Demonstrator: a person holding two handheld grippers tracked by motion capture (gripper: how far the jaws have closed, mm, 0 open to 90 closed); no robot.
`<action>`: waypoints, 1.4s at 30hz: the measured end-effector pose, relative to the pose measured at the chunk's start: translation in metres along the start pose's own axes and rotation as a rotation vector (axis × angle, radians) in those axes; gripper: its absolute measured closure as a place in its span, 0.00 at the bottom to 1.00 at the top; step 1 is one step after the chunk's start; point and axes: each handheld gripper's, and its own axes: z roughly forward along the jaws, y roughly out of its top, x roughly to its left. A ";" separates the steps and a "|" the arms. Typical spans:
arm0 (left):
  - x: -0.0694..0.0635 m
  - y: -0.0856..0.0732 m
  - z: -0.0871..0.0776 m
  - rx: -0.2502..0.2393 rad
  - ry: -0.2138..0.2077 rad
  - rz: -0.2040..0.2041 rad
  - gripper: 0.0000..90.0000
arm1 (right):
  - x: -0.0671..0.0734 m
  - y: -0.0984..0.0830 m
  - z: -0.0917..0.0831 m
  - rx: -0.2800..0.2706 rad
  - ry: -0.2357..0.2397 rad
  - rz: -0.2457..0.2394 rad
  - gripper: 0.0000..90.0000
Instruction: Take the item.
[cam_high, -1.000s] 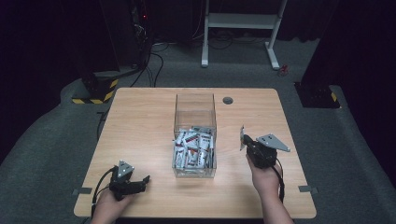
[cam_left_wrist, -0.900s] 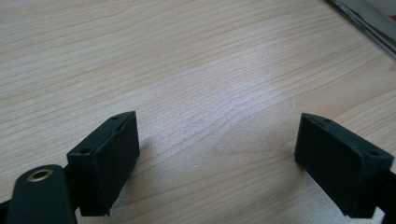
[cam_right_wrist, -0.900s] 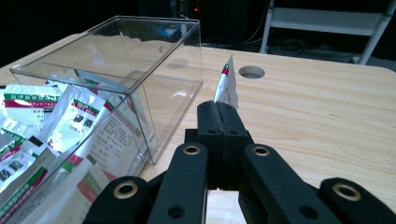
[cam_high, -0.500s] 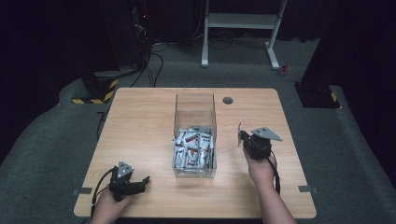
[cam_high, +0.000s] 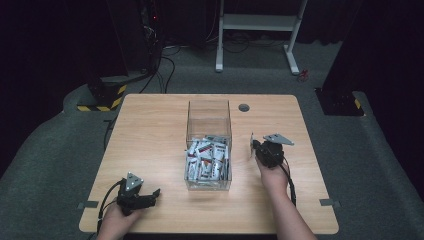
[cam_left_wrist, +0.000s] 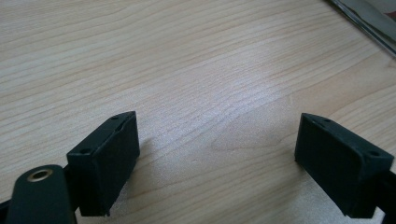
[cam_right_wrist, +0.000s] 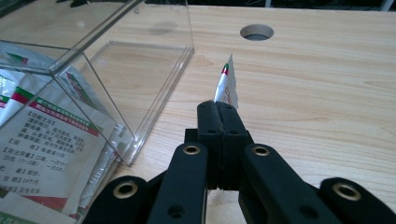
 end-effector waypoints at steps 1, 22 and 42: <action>0.000 0.000 0.000 0.001 0.002 0.004 0.16 | 0.000 0.000 0.000 0.000 0.000 0.000 1.00; 0.000 0.000 0.000 0.001 0.000 0.006 0.16 | -0.013 -0.005 0.012 0.050 -0.061 0.023 1.00; -0.001 -0.001 -0.001 0.000 -0.011 0.002 0.16 | -0.027 -0.002 0.002 0.045 -0.072 0.035 0.73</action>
